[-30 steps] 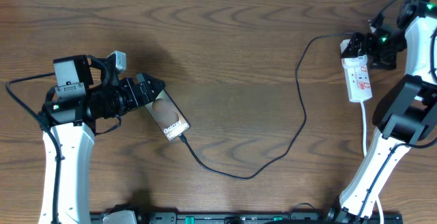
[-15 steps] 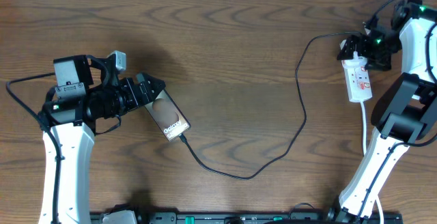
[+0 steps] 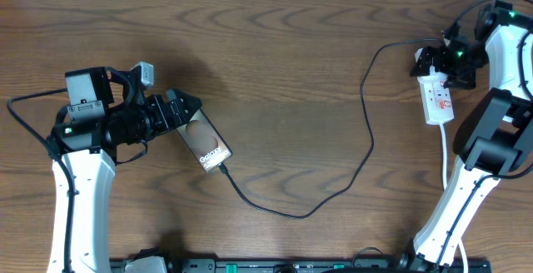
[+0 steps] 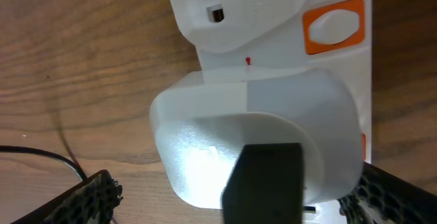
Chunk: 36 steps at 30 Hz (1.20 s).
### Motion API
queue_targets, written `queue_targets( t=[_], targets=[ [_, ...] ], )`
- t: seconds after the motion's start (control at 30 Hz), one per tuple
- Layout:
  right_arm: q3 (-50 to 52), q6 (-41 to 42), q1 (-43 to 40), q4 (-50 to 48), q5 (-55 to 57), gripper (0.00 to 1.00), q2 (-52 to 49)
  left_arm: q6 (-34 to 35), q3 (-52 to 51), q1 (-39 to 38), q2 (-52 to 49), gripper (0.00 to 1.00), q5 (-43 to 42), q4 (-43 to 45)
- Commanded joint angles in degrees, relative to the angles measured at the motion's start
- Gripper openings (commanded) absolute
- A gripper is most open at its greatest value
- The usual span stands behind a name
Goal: Plug charger to phone and switch on socket
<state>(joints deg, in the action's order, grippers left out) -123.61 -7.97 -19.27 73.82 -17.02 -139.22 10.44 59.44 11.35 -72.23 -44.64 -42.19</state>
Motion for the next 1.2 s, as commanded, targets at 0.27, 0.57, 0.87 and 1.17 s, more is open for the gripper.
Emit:
queue_targets(
  t=[0.27,0.57,0.87,1.17],
  targets=[
    [1.86,1.31,5.55,-0.79,-12.39,0.99,-0.74,-1.05,0.17,-0.17,-0.11,0.90,0.52,-0.63],
    [-5.55,6.10,3.32,4.72,-1.44,0.99,0.04,-1.25,0.17,-0.17,-0.11,0.89,0.55,-0.61],
    [-28.41,13.57,-0.11,18.93,14.71,0.99,7.15,-1.22,0.17,-0.17,-0.11,0.89,0.55,-0.61],
    [-32.09,17.38,0.24,22.80,19.74,0.99,22.91,-1.22,0.17,-0.17,-0.11,0.89,0.55,-0.61]
  ],
)
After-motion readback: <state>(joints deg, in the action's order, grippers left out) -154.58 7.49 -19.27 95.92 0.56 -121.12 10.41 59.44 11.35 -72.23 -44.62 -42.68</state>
